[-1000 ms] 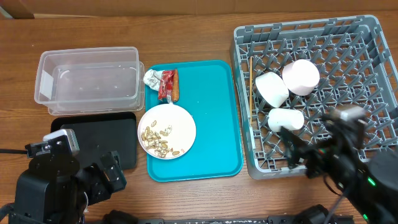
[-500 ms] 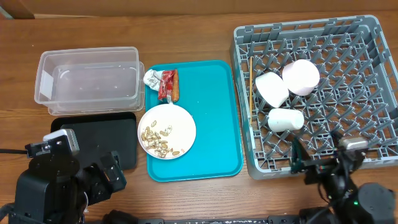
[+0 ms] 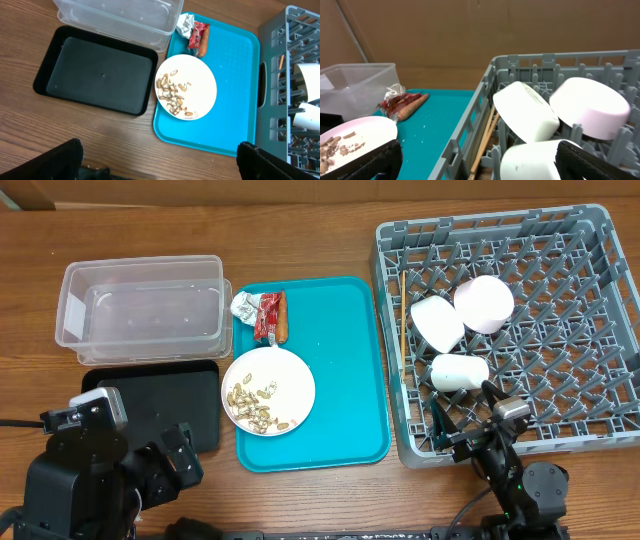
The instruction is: Sort waste into correct bins and load items into the dishwasher
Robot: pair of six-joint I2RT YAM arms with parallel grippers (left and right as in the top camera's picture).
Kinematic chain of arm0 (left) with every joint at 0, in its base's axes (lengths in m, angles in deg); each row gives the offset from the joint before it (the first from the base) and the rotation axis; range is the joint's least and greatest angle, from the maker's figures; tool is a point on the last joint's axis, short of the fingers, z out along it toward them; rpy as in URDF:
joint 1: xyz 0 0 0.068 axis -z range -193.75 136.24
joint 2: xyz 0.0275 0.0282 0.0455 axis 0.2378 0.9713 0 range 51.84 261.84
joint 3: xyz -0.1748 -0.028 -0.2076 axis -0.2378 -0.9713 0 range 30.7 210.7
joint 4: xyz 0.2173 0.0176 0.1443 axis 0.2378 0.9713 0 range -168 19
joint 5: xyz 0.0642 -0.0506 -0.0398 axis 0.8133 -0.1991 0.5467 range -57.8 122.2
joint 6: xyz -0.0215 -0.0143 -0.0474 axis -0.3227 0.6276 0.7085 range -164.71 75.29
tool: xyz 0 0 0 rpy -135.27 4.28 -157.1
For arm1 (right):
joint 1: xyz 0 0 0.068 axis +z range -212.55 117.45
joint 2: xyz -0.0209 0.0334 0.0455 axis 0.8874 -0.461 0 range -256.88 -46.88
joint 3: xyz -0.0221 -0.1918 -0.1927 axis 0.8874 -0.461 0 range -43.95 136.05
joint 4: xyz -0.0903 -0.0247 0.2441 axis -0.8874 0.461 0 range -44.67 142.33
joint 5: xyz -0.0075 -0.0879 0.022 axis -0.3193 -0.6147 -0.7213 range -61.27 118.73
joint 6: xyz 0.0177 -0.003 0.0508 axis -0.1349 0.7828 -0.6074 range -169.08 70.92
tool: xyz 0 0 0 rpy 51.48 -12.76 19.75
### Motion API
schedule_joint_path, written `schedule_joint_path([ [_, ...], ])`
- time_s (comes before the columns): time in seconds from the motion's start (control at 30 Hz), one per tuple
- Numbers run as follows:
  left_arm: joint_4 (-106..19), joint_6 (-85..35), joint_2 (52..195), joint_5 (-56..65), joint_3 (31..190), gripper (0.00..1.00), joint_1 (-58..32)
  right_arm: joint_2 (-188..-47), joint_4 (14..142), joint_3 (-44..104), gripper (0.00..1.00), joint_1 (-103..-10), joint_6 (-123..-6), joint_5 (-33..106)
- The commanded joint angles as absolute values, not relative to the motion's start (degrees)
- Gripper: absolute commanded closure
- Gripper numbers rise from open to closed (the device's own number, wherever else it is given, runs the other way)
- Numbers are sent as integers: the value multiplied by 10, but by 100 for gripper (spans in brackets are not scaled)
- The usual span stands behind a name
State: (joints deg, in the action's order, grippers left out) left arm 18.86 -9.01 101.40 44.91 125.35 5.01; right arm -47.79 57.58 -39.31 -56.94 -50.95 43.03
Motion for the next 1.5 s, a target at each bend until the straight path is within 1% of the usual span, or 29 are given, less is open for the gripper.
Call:
schedule_joint_path([
  [0.0, 188, -83, 1013, 461, 1259, 0, 49, -470, 557, -406, 0, -574, -508, 439],
  [1.17, 187, -84, 1013, 461, 1259, 0, 49, -470, 557, -407, 0, -574, -508, 438],
  [1.23, 146, -57, 1013, 456, 1259, 0, 49, -470, 557, -407, 0, -574, -508, 438],
  [1.37, 88, -40, 1014, 382, 1259, 0, 49, -470, 557, -407, 0, -574, -508, 438],
  [1.47, 76, -38, 1014, 387, 1259, 0, 49, -470, 557, -407, 0, -574, -508, 438],
])
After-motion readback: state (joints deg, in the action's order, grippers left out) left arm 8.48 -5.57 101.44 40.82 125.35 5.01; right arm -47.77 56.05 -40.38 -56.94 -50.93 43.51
